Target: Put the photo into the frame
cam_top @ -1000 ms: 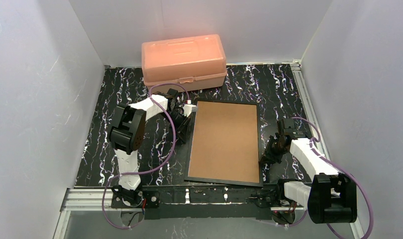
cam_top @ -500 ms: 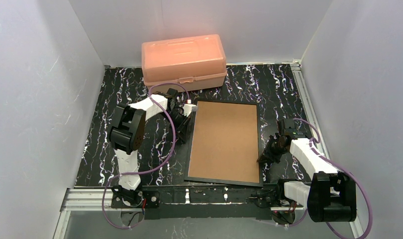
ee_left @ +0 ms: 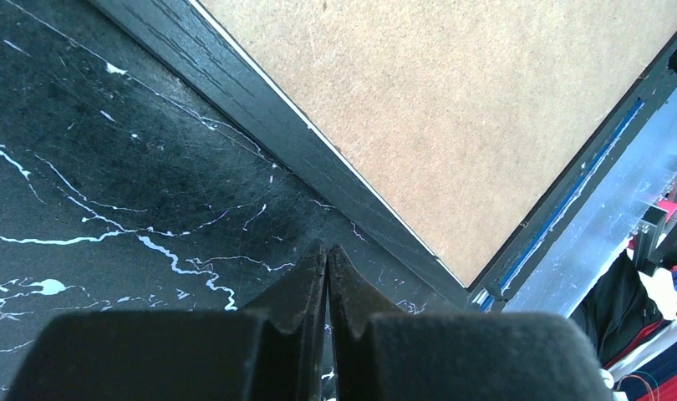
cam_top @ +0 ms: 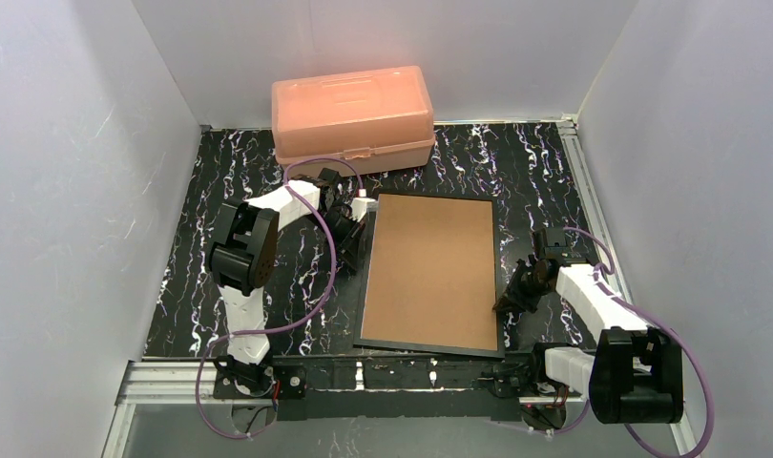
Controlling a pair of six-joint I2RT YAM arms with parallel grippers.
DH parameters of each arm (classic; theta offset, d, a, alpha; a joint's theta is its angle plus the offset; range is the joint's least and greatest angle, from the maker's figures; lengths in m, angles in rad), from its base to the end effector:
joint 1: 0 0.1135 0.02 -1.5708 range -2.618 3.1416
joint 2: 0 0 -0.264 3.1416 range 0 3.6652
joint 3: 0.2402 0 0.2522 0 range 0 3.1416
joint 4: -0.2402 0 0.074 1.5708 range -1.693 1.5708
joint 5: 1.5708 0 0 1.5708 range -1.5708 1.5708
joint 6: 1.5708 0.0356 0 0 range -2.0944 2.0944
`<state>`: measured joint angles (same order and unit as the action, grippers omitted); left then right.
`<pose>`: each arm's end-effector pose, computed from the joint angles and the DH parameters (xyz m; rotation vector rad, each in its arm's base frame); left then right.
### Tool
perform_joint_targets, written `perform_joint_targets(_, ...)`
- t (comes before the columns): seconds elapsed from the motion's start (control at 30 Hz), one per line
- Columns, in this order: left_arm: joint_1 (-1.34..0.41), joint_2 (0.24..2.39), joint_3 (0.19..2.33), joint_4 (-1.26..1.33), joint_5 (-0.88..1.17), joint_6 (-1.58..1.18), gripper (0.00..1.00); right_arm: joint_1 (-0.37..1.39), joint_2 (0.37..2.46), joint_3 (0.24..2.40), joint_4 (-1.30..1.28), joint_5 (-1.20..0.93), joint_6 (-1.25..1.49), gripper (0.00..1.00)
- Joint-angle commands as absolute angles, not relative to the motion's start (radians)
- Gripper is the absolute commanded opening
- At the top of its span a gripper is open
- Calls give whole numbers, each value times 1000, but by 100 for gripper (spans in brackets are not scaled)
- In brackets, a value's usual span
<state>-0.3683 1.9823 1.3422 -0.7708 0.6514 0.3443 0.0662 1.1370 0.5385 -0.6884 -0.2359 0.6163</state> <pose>0.3413 -0.1549 0.1563 1.0621 2.6334 -0.9613 0.1747 0.0199 0.1603 0.7448 2.8210 0.4653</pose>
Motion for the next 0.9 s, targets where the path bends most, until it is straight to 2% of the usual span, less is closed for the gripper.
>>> perform_joint_targets(0.0, -362, 1973, 1364, -788, 707, 358, 1, 84, 1194, 487, -657, -225, 599, 15)
perform_joint_targets(0.2, -361, 1977, 1354, -779, 722, 357, 1, 90, 1274, 550, -636, -302, 587, 18)
perform_joint_targets(0.6, -320, 1967, 1365, -793, 747, 371, 0, 78, 1399, 895, -721, -344, 494, 30)
perform_joint_targets(0.73, -303, 1954, 1373, -803, 751, 377, 0, 49, 1361, 857, -709, -314, 489, 28)
perform_joint_targets(0.87, -303, 1962, 1374, -806, 767, 372, 0, 26, 1266, 718, -679, -316, 524, 22)
